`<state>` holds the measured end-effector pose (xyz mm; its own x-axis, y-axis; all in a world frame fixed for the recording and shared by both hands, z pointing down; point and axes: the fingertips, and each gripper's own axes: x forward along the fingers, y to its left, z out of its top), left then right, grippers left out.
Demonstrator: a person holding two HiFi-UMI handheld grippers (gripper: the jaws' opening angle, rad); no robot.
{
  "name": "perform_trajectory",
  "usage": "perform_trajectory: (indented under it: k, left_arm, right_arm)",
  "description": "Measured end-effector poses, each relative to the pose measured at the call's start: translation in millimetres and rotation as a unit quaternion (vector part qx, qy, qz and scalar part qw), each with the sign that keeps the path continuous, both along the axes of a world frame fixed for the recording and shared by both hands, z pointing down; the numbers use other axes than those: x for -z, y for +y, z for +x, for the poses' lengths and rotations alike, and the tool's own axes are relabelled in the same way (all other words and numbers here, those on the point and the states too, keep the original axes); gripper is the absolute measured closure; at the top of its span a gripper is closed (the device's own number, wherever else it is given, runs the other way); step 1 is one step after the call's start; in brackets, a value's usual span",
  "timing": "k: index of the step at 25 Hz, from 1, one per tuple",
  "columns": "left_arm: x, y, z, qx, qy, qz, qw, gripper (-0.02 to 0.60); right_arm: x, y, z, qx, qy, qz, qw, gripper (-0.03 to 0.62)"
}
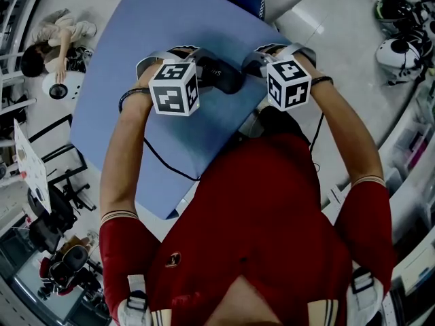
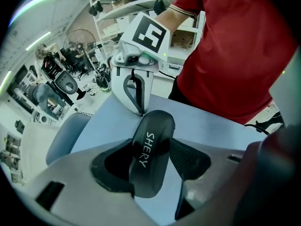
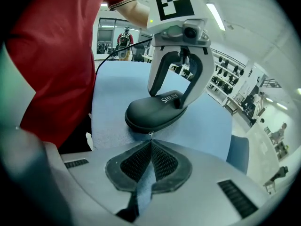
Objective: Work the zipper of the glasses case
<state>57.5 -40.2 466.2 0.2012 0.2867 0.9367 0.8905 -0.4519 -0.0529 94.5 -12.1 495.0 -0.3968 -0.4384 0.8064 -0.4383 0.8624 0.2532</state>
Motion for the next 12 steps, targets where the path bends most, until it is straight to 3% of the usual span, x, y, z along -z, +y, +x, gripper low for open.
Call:
perform_trajectory:
  k: [12]
  left_arm:
    - [-2.1,-3.4,-2.1,0.008,0.025,-0.04,0.9989,0.351]
  right_arm:
    - [0.6,14.5,-7.1,-0.093,-0.015,-0.009,0.996,0.594]
